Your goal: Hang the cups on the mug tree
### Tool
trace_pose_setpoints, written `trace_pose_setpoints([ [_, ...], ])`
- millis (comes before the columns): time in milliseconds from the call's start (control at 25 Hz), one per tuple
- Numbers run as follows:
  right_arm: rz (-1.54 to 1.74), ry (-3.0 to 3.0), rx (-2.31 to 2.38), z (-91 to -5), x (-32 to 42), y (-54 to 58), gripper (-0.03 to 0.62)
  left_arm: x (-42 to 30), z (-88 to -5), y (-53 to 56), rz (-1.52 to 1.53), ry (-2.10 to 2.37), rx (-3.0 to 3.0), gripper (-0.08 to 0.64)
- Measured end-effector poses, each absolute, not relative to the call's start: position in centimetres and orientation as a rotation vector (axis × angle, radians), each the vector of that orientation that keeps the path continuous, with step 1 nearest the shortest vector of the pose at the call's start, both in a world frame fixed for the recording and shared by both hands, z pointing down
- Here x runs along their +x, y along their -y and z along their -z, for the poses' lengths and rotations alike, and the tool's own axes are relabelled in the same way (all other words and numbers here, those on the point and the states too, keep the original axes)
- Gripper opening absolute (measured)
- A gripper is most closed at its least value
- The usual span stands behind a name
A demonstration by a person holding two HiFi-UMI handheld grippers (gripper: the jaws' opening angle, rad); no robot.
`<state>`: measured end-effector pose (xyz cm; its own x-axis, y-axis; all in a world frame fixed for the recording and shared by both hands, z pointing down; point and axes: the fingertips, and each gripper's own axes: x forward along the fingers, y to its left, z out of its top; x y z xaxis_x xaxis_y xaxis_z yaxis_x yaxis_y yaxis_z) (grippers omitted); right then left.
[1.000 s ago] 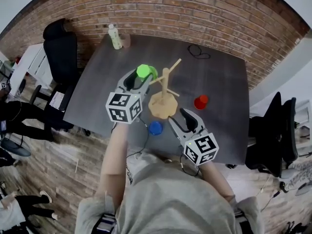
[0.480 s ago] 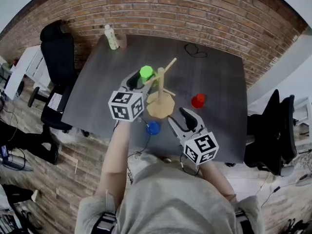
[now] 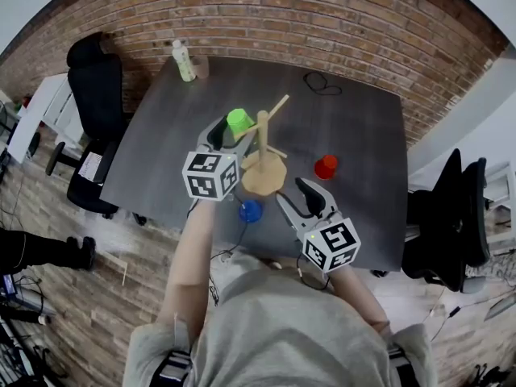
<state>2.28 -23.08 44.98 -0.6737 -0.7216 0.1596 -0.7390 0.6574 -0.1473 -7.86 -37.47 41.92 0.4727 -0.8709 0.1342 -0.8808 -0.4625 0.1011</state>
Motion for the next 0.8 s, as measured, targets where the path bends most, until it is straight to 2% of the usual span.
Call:
trace_pose_setpoints([
  [800,-0.32,2.791,1.24,-44.9,3.0,21.0,0.222,-8.9,-40.9,35.9,-0.064,1.666,2.512,0.302],
])
